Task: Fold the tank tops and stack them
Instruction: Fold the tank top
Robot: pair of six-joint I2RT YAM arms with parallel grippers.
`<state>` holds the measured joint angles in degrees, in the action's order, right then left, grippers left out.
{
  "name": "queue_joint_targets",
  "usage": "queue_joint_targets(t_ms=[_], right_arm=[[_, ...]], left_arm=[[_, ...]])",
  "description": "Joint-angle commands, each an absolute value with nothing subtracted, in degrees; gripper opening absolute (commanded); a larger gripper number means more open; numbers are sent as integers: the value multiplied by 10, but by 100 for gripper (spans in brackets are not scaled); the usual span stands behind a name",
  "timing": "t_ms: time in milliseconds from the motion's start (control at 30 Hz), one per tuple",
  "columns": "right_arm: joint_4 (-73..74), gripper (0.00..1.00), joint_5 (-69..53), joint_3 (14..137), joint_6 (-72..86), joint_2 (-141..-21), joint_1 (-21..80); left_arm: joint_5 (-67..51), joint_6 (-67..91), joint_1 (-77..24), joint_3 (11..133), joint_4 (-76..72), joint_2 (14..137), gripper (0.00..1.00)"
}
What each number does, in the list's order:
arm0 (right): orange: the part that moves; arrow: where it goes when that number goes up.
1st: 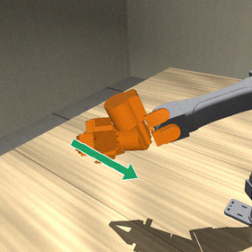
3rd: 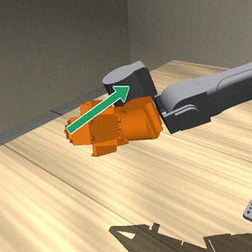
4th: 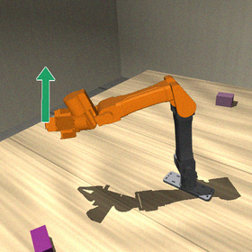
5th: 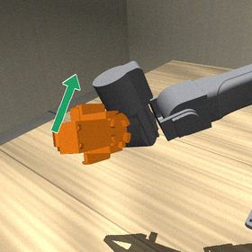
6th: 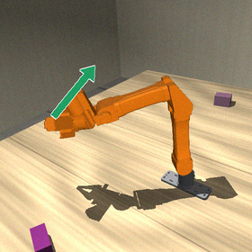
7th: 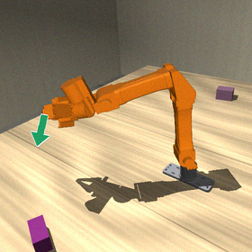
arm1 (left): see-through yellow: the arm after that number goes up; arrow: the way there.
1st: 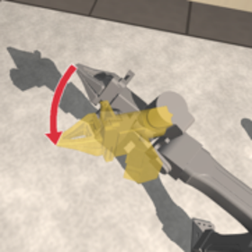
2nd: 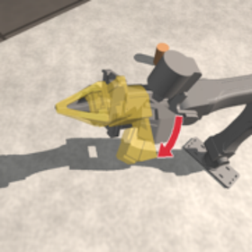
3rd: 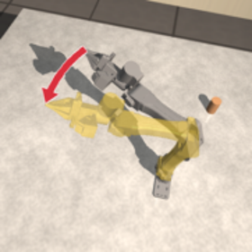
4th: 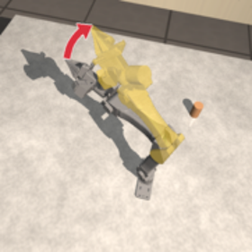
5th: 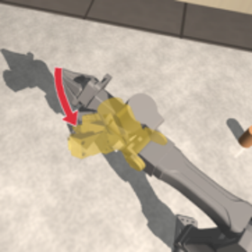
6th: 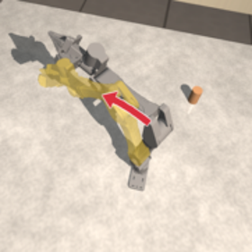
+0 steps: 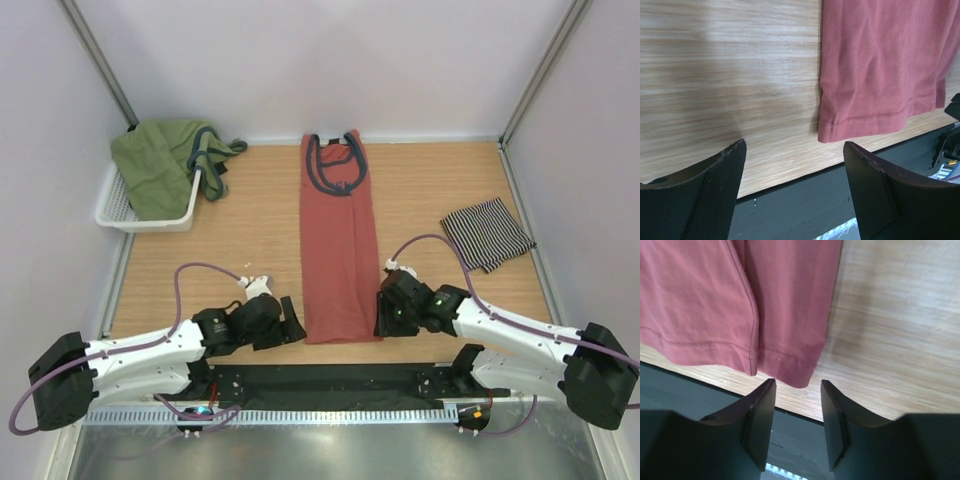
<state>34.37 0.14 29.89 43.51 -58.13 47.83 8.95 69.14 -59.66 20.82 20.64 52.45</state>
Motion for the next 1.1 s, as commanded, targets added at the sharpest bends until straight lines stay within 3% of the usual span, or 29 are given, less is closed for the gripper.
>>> queue_joint_targets(t_ms=[0,67,400,467,500,533,600,800,900,967,1000,1067], right_arm=[[327,46,35,288,497,-593,509],[314,41,30,284,509,-595,511],[302,44,55,275,524,-609,523],[282,39,49,268,526,-620,523],[275,33,42,262,527,-624,523],[269,19,38,260,528,-628,524],[263,11,36,258,533,-633,531],[258,2,30,252,537,-629,544],[249,1,30,247,543,-629,548],[249,1,29,247,545,-628,549],[250,1,30,250,545,-625,550],[257,1,32,254,546,-621,550]], left_arm=[[101,713,-611,223,177,545,78],[101,718,-614,224,168,553,77],[91,729,-623,229,122,599,70],[90,732,-628,234,113,617,66],[90,734,-628,235,108,623,65],[87,737,-629,235,105,627,61],[84,739,-630,235,93,639,59],[86,751,-633,229,86,653,48],[88,757,-634,223,85,656,40],[90,757,-634,221,85,657,29],[90,757,-634,221,86,656,17],[89,756,-634,223,90,651,4]])
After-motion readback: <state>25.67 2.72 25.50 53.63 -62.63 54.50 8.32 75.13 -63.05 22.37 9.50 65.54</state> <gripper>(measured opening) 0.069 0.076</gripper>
